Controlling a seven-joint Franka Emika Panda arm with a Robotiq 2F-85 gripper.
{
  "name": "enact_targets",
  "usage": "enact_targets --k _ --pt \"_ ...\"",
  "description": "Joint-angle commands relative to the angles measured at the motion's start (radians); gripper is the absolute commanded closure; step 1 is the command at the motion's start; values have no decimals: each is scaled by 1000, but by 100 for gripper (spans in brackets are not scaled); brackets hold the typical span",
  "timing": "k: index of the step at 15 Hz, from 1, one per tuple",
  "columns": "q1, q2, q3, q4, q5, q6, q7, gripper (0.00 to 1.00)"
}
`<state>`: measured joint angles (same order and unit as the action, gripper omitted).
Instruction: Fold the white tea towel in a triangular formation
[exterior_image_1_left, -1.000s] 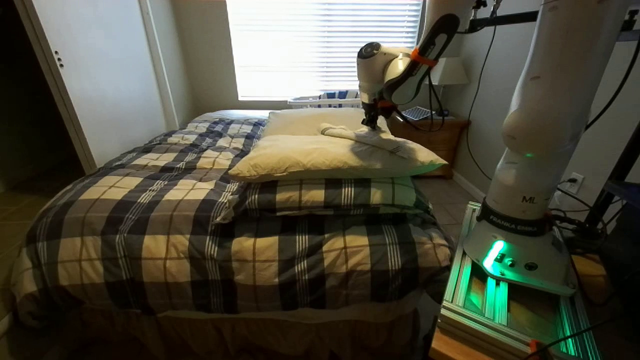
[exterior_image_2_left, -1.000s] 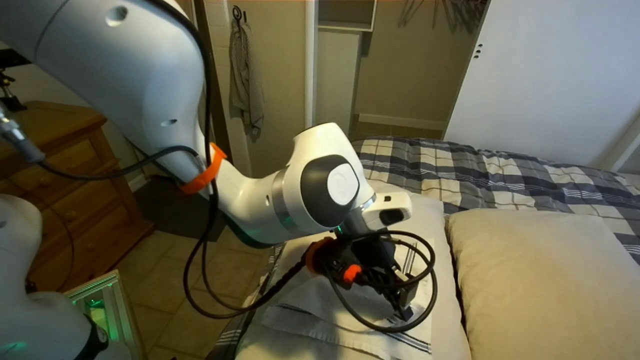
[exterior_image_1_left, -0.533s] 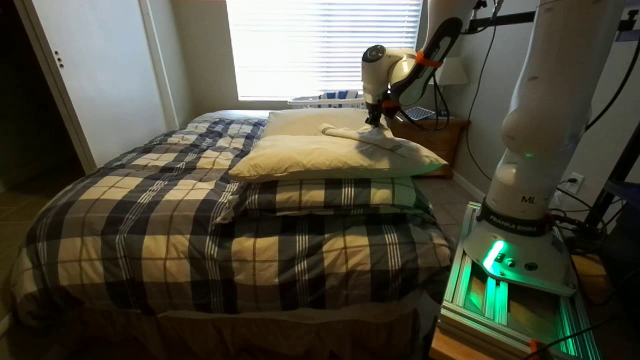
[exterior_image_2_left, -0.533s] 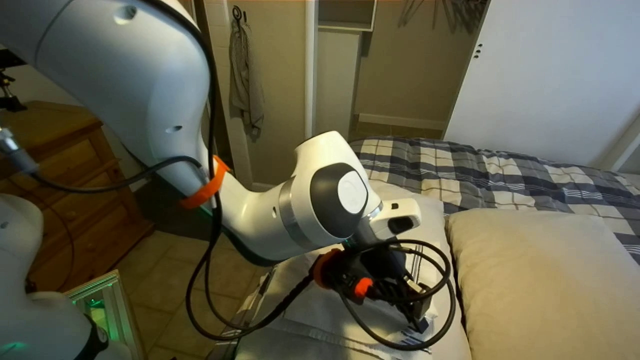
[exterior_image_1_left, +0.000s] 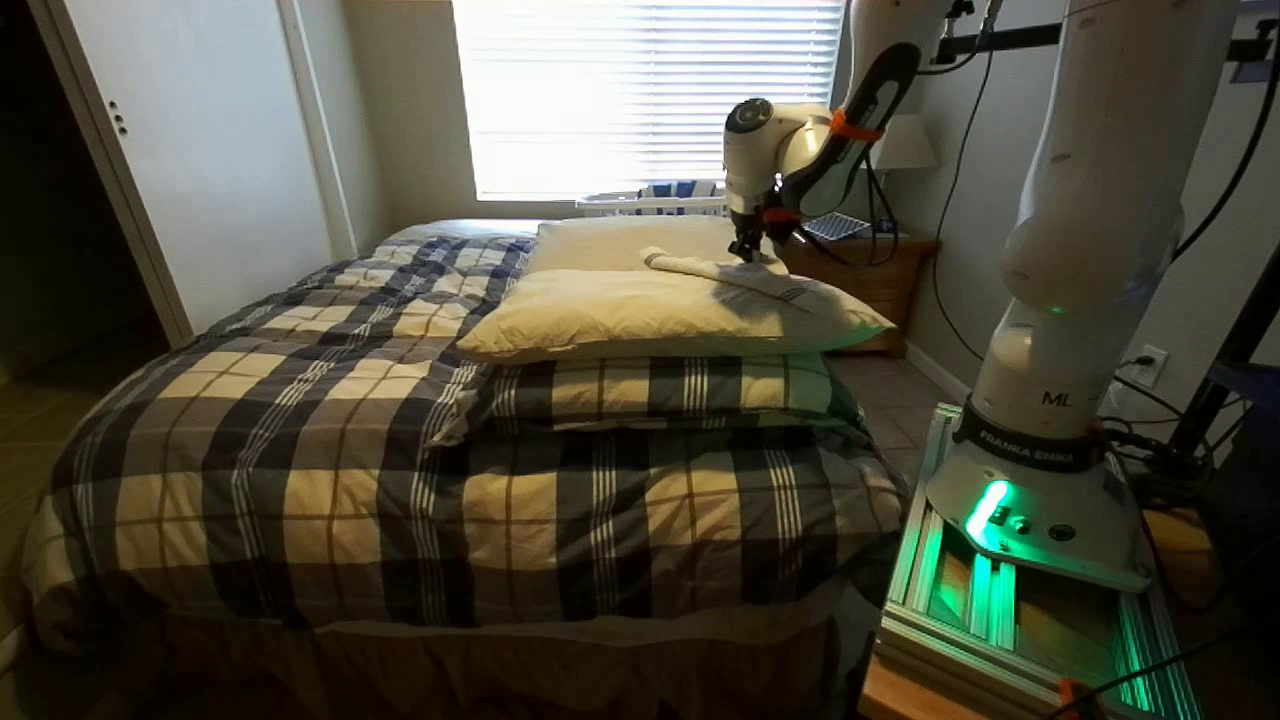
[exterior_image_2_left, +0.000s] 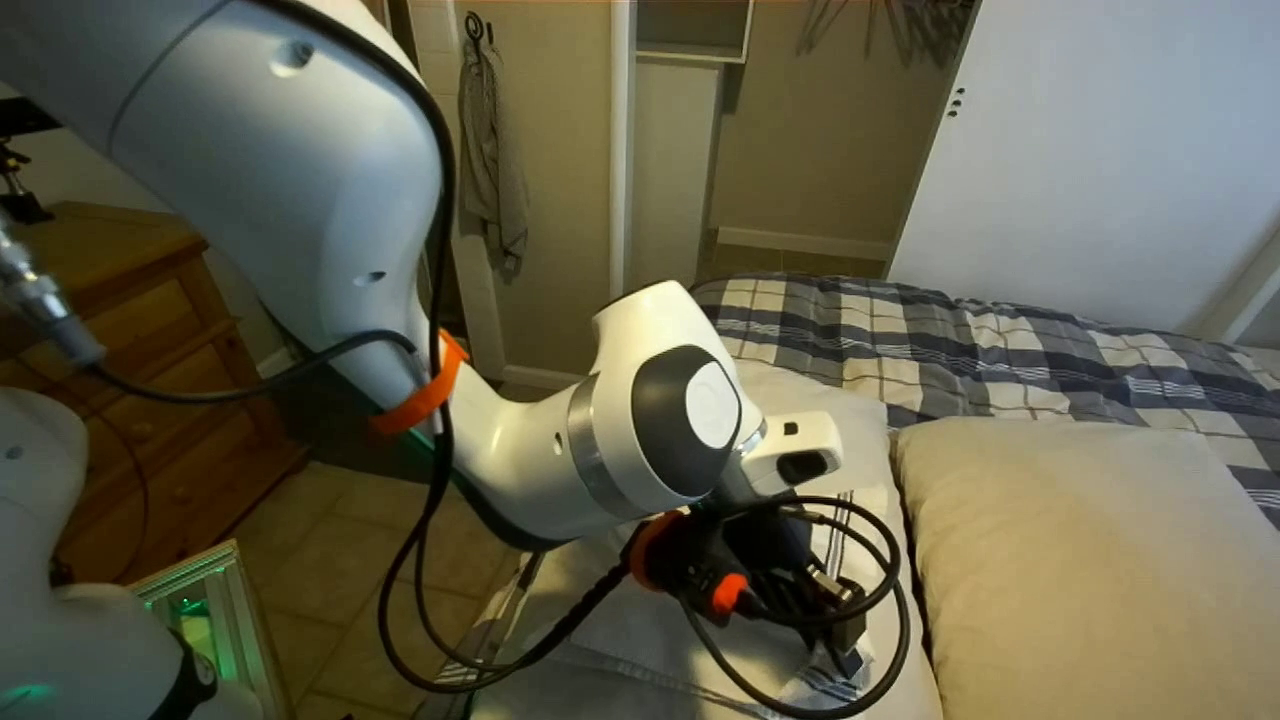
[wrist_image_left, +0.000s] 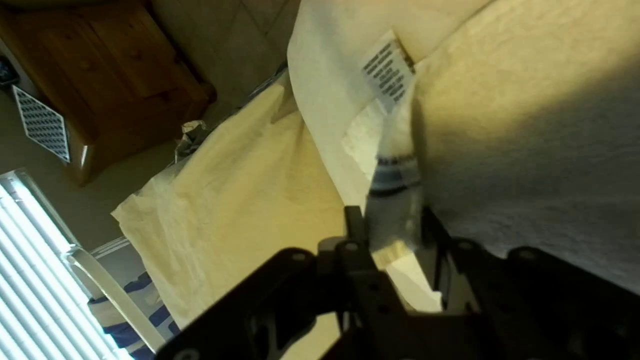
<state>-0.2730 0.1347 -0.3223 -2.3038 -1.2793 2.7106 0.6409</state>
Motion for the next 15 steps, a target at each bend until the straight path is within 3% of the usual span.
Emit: enact_targets --k 1,4,7,10,15 --pt "-2 21 -7 32 -48 29 41 38" --pt "3 13 -7 39 -60 11 46 16" --pt "4 -14 -1 28 -20 -1 17 1" --pt "-1 -49 19 2 78 -41 -61 0" --pt "6 -132 67 -72 486 -174 -347 0"
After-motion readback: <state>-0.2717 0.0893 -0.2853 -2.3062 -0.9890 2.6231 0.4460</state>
